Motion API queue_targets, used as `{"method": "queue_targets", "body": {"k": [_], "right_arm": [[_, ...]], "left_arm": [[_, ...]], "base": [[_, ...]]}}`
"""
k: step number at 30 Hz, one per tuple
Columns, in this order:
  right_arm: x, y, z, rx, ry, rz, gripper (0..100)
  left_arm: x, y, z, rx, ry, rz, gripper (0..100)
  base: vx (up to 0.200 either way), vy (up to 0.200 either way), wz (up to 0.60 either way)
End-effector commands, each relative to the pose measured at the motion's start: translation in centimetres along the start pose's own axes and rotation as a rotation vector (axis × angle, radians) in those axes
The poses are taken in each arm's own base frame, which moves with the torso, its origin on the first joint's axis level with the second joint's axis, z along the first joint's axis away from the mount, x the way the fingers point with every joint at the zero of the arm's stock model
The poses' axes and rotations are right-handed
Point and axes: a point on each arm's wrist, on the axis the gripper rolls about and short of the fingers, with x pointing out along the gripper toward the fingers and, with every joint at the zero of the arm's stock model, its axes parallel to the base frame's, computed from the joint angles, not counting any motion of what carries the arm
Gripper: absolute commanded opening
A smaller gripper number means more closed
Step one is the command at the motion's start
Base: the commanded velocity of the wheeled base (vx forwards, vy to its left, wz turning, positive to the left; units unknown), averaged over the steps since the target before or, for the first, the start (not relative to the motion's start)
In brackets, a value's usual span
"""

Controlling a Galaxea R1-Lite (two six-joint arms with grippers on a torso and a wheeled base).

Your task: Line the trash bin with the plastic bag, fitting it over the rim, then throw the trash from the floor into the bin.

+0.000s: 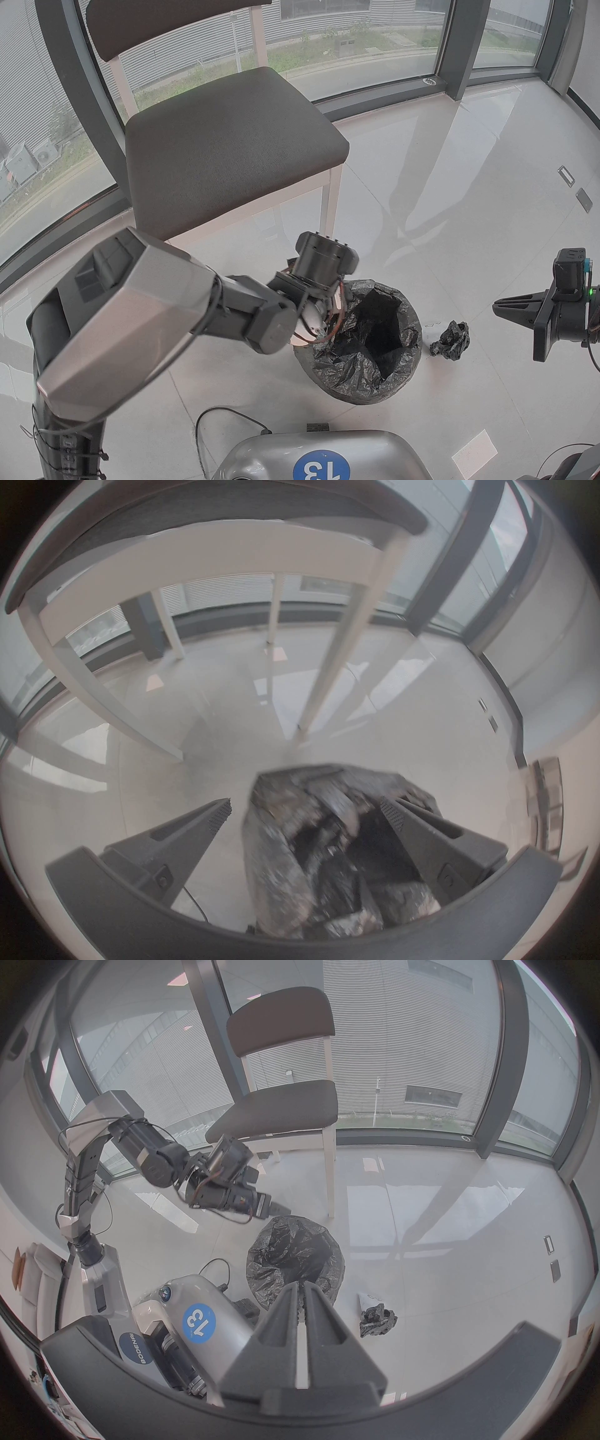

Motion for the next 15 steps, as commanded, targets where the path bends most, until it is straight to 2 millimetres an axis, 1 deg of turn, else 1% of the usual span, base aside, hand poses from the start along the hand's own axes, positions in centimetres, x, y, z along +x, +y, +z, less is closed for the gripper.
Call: {"method": "queue_targets", "body": {"k": [1,6,11,15], "right_arm": [[0.1,0.0,-0.2,0.002,0.013,0.003,0],[0.2,0.0,-0.3,0.002,0.015,0.003,0],[0.1,0.0,-0.1,0.001,0.007,0.001,0],[0.0,0.0,0.1,0.001,-0.003,-0.001,0]], "left_arm": [[-0.1,-1.6,-3.0,0.084,0.073,-0.013,100],[-0.5,-2.6,-2.6,0.105,0.088,-0.014,100],[-0.7,-2.5,-2.3,0.096,0.087,-0.009,100],[-1.9,-2.6,-0.9,0.072,0.055,-0.026,100]], "base": [[0.0,0.0,0.0],[0.0,0.0,0.0],[0.0,0.0,0.0],[0.0,0.0,0.0]]}}
